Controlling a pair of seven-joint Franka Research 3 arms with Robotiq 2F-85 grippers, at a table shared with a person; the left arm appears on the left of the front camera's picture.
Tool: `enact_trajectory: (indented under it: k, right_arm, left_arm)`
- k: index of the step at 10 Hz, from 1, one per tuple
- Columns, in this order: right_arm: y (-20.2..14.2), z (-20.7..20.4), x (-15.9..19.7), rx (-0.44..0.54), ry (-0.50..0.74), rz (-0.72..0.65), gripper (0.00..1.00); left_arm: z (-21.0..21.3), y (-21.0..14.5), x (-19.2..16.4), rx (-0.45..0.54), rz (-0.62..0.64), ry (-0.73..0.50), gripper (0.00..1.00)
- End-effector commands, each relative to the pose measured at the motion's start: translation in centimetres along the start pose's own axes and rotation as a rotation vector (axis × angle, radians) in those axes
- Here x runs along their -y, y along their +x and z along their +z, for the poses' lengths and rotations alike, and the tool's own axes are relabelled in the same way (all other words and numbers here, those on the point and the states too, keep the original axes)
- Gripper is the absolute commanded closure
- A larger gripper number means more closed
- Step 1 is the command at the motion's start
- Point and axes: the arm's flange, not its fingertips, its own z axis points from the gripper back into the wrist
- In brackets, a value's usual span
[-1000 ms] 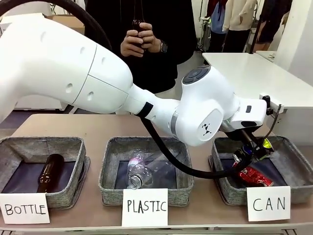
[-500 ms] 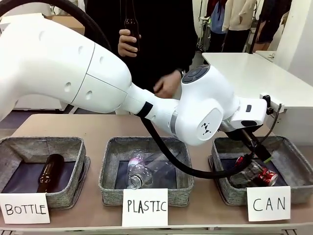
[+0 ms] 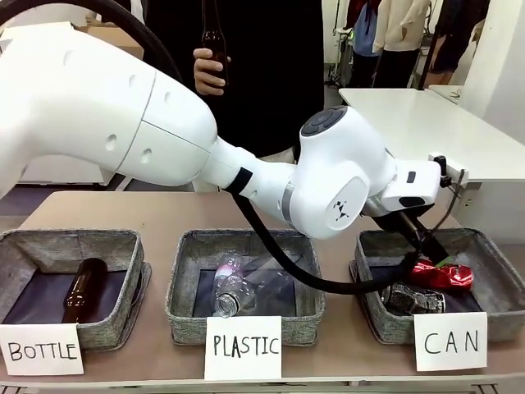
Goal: Sort the can waste into the basket.
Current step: Pick up the can waste from the table and place it in the right Fabric basket.
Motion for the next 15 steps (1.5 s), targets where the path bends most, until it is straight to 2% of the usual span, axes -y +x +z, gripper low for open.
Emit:
enact_trajectory:
  k: [1,3,4,5,6,7,8,9,10,11,13,14,15]
  right_arm:
    - [0.0,0.3,-0.1,0.0,-0.004,0.0,0.0]
    - [0.0,0.3,-0.1,0.0,-0.004,0.0,0.0]
    - [0.0,0.3,-0.1,0.0,-0.004,0.0,0.0]
    - [0.0,0.3,-0.1,0.0,-0.004,0.0,0.0]
    - [0.0,0.3,-0.1,0.0,-0.004,0.0,0.0]
    - [0.0,0.3,-0.1,0.0,-0.004,0.0,0.0]
    - [0.0,0.3,-0.1,0.0,-0.004,0.0,0.0]
    - [0.0,0.3,-0.1,0.0,-0.004,0.0,0.0]
    - [0.0,0.3,-0.1,0.0,-0.004,0.0,0.0]
    - [0.0,0.3,-0.1,0.0,-0.004,0.0,0.0]
    - [0.0,0.3,-0.1,0.0,-0.004,0.0,0.0]
    - [0.0,0.3,-0.1,0.0,-0.004,0.0,0.0]
    - [0.0,0.3,-0.1,0.0,-0.004,0.0,0.0]
  left_arm:
    - [8.1,-0.8,-0.9,-0.04,0.068,0.008,0.0]
    - [22.4,-4.4,-3.2,-0.107,0.286,0.053,0.0]
    - [28.8,-7.6,-4.2,-0.083,0.429,0.114,0.0]
    - [32.9,-10.9,-4.8,-0.07,0.55,0.168,0.0]
    - [36.6,-14.3,-5.7,0.003,0.659,0.137,0.0]
    - [39.8,-17.8,-7.0,0.119,0.755,0.091,0.0]
    - [42.5,-21.8,-8.6,0.265,0.831,-0.031,0.0]
    - [45.2,-26.5,-10.6,0.379,0.929,-0.146,0.0]
    - [46.8,-30.2,-11.5,0.436,0.969,-0.248,0.0]
    - [47.7,-33.5,-11.8,0.454,1.014,-0.292,0.0]
    - [49.1,-39.2,-10.3,0.599,1.097,-0.27,0.0]
    - [48.7,-39.8,-9.4,0.65,1.145,-0.205,0.0]
    - [46.6,-38.4,-9.3,0.502,1.117,-0.23,0.0]
